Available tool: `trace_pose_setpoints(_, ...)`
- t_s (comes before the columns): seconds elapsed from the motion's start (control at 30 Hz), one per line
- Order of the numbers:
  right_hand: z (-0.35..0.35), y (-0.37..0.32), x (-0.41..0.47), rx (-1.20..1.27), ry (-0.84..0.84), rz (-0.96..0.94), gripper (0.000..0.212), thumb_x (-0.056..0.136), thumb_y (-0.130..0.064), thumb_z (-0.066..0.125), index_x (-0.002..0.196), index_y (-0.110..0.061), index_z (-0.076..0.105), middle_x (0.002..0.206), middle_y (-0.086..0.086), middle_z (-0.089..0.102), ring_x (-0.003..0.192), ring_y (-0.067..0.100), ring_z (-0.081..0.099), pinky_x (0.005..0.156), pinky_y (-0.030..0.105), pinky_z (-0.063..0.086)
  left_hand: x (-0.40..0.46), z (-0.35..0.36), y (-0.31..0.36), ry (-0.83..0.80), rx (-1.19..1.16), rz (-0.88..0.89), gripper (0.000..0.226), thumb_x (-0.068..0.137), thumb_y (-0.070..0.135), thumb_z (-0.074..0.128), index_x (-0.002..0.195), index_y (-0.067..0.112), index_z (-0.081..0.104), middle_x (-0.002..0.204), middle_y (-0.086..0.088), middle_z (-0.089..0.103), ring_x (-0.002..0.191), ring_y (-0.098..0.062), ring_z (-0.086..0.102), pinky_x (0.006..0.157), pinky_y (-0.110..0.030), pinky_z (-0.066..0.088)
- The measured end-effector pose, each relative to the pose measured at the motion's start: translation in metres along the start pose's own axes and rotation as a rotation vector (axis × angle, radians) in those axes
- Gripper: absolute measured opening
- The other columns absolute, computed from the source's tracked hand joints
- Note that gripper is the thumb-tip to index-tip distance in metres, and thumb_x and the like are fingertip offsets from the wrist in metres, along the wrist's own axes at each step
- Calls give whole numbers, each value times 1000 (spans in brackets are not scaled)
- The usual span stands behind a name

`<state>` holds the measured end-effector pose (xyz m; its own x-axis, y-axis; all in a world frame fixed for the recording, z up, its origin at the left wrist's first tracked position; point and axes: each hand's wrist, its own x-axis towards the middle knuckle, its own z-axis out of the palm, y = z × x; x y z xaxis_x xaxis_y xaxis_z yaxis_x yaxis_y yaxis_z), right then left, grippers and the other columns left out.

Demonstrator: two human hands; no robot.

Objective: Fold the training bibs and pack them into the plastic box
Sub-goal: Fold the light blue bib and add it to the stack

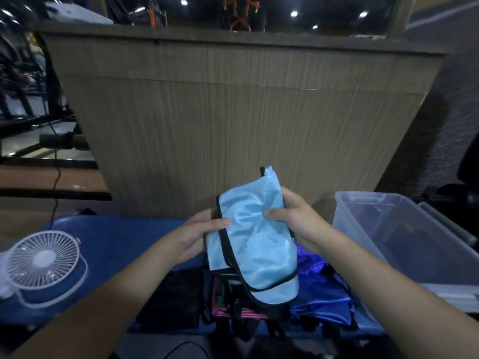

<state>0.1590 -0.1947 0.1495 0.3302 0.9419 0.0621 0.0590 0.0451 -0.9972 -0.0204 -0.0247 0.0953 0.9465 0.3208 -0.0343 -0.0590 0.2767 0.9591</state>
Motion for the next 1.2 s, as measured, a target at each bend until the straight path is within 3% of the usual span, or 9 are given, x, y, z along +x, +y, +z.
trace_pose_setpoints(0.13, 1, 6, -4, -68, 36, -3, 35, 94, 2, 58, 126, -12, 62, 118, 11, 72, 108, 30, 70, 94, 50, 56, 2, 13, 3, 135, 107, 95, 67, 78, 12, 79, 137, 13, 48, 135, -13, 62, 118, -25, 65, 97, -40, 55)
trace_pose_setpoints(0.23, 3, 5, -6, -69, 82, -20, 25, 99, -10, 60, 124, -11, 63, 116, 7, 74, 107, 26, 71, 92, 41, 58, 5, 18, 1, 306, 192, 195, 76, 67, 6, 88, 132, 10, 48, 130, -11, 62, 109, -15, 69, 85, -28, 57)
trace_pose_setpoints(0.37, 7, 1, -13, -153, 133, -96, 19, 94, -10, 66, 112, -11, 71, 106, 6, 76, 99, 23, 73, 87, 38, 60, 3, 20, 3, 319, 218, 195, 90, 62, 16, 92, 142, 24, 49, 134, -1, 62, 119, -16, 64, 101, -36, 53)
trace_pose_setpoints(0.53, 12, 0, -20, -238, 196, -153, 15, 91, -15, 72, 105, -14, 75, 99, 4, 77, 94, 21, 74, 87, 47, 59, -9, 33, 9, 300, 400, 247, 47, 78, 14, 86, 120, 21, 66, 116, -3, 72, 107, -18, 70, 93, -34, 55)
trace_pose_setpoints(0.63, 13, -2, -24, -225, 206, -166, 15, 91, -16, 73, 106, -15, 75, 102, 3, 77, 97, 21, 74, 90, 48, 58, -14, 36, 16, 364, 454, 307, 32, 81, 16, 83, 107, 13, 64, 107, -3, 73, 100, -18, 71, 86, -32, 57)
trace_pose_setpoints(0.8, 9, -6, -32, -150, 110, -108, 22, 96, -13, 66, 117, -9, 68, 111, 8, 75, 104, 25, 72, 91, 44, 58, -21, 34, 25, 373, 447, 312, 36, 82, 19, 83, 102, 14, 54, 104, -14, 73, 93, -28, 71, 80, -49, 56)
trace_pose_setpoints(0.93, -2, -8, -24, -59, 17, -3, 26, 98, -12, 61, 123, -11, 65, 114, 10, 74, 103, 28, 72, 80, 39, 60, -13, 31, 41, 271, 397, 230, 49, 83, 13, 80, 123, 26, 55, 107, -12, 73, 93, -24, 72, 77, -36, 57)
trace_pose_setpoints(1.1, -22, 24, 32, -139, 149, 40, 24, 92, -11, 66, 116, -10, 68, 108, 9, 75, 97, 26, 74, 77, 40, 60, 50, -4, 30, 311, 587, 188, 44, 80, 24, 85, 116, 31, 61, 111, -8, 71, 99, -22, 72, 90, -40, 58)
trace_pose_setpoints(1.2, -37, 64, 73, -215, 215, 34, 24, 83, -7, 66, 106, -11, 73, 100, 3, 74, 90, 18, 69, 81, 38, 55, 98, -29, 5, 373, 736, 148, 40, 81, 23, 84, 114, 26, 62, 117, 1, 67, 107, -18, 66, 89, -28, 53)
